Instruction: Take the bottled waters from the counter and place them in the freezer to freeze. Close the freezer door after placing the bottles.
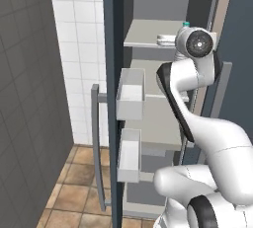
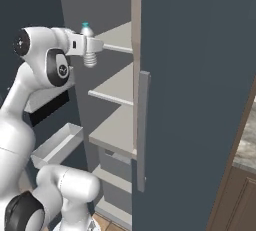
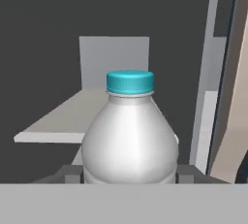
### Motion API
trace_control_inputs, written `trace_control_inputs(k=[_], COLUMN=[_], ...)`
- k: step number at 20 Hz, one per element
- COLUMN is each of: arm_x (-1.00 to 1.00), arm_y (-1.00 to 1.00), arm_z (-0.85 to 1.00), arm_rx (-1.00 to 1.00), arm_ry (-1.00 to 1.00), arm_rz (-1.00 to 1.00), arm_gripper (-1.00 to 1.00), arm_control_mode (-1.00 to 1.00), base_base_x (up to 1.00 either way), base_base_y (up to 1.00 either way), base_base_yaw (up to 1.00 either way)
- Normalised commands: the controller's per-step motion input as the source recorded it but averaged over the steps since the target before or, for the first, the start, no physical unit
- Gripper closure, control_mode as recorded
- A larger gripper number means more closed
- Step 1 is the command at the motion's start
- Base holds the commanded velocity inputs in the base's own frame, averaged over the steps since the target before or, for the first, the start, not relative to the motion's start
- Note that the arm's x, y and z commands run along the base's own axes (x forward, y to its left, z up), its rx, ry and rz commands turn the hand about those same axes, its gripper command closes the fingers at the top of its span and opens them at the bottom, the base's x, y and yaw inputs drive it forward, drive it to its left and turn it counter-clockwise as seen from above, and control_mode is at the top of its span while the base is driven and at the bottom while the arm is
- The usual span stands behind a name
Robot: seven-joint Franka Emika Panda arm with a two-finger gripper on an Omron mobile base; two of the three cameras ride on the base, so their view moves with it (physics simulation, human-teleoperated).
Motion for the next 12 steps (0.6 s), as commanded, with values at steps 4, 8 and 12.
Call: trace_control_inputs(k=[4, 8, 12], arm_x=[0.11, 0.03, 0.04], arm_y=[0.00, 0.00, 0.00], arm_z=[0.17, 0.00, 0.00], arm_rx=[0.00, 0.01, 0.00], arm_ry=[0.05, -0.01, -0.06], arm_rz=[0.00, 0.00, 0.00], arm_gripper=[1.00, 1.00, 1.00], arm_control_mode=[-1.00, -1.00, -1.00], base_base_x=[0.00, 0.00, 0.00], base_base_y=[0.00, 0.00, 0.00], base_base_yaw=[0.00, 0.00, 0.00])
